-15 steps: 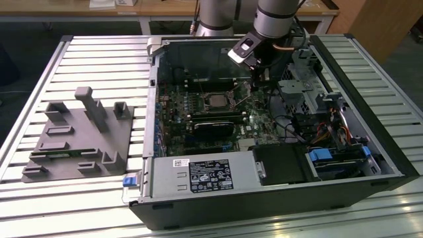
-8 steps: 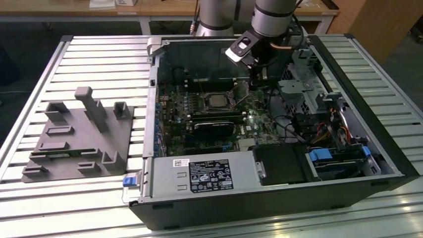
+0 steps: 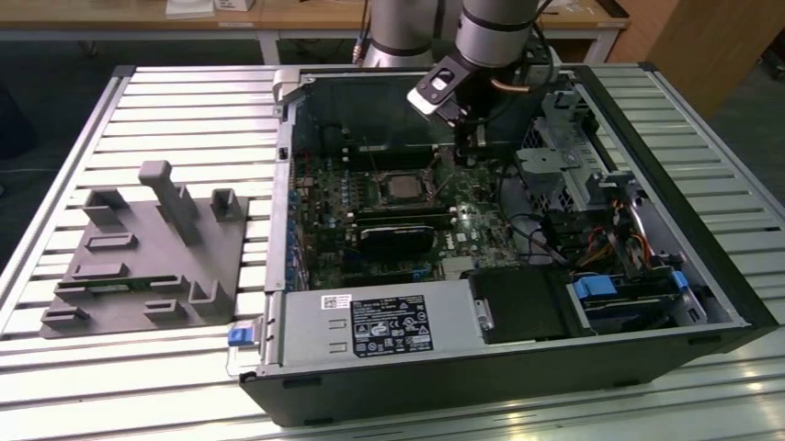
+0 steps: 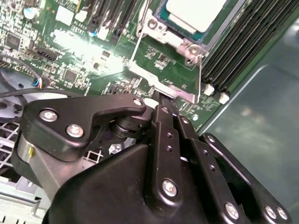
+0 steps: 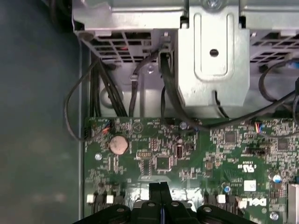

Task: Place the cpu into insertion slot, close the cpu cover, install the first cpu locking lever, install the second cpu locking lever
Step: 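Close the cpu cover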

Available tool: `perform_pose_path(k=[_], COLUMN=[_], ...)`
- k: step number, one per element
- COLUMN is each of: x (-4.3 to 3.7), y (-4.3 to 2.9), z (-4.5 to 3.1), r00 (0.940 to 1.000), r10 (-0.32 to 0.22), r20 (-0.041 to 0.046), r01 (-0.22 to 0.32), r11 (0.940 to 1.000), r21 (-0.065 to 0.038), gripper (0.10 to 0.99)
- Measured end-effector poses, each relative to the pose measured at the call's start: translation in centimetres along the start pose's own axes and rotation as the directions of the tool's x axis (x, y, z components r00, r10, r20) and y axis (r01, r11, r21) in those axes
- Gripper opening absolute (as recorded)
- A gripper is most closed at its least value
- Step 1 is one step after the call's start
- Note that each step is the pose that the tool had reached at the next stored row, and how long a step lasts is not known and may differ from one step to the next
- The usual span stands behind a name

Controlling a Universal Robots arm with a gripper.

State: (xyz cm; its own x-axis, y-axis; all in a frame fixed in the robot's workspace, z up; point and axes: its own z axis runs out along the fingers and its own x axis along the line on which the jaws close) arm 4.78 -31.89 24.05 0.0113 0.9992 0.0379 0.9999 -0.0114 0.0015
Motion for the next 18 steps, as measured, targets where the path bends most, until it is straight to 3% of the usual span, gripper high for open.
perform_pose_path(k=[8, 18], x=[-0.02, -0.04], y=[-1.75, -3.43], z=[-0.02, -0.01], r00=[0.9999, 0.9999], r10=[0.0, -0.001], r20=[-0.0132, -0.0144], r01=[0.0, 0.0], r11=[1.0, 1.0], r21=[-0.005, -0.01], gripper=[0.106, 0.106])
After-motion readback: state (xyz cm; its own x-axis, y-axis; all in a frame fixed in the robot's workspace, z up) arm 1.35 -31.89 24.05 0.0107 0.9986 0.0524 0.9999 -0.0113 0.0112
